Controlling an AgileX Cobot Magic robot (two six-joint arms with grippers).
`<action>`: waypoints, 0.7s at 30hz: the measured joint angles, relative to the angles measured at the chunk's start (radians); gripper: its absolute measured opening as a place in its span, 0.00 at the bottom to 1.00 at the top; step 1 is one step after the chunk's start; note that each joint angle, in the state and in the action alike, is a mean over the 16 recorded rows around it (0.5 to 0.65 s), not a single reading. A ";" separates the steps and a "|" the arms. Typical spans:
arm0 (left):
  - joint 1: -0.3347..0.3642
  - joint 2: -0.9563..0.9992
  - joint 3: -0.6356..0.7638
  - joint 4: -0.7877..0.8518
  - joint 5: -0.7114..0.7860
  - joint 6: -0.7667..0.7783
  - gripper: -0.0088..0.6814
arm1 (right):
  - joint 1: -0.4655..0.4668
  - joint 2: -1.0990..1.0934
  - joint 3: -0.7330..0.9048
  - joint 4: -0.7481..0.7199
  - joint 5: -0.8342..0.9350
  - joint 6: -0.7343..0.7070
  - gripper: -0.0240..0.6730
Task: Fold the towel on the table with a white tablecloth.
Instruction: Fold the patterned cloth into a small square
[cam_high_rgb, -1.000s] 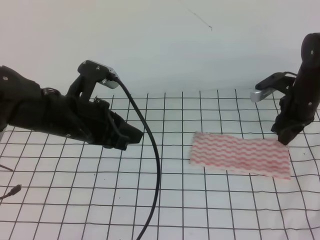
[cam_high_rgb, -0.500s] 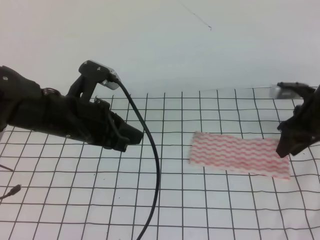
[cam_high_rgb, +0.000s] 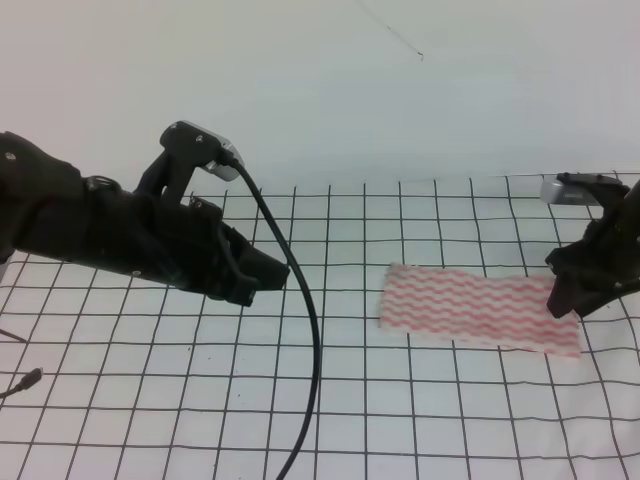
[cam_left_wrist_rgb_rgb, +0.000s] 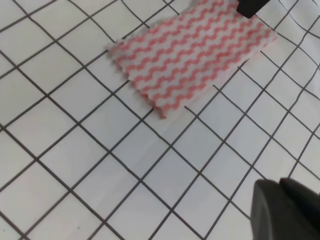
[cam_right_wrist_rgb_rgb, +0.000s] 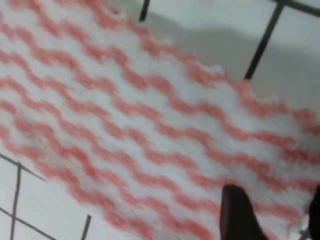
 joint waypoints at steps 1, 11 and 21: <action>0.000 0.000 0.000 -0.001 0.000 0.001 0.01 | 0.000 0.000 0.000 0.000 -0.001 0.001 0.47; 0.000 0.000 0.000 -0.007 0.001 0.006 0.01 | 0.000 0.000 0.000 0.054 -0.013 -0.031 0.35; 0.000 -0.001 0.000 -0.007 0.001 0.011 0.01 | 0.000 -0.003 0.000 0.095 -0.017 -0.060 0.22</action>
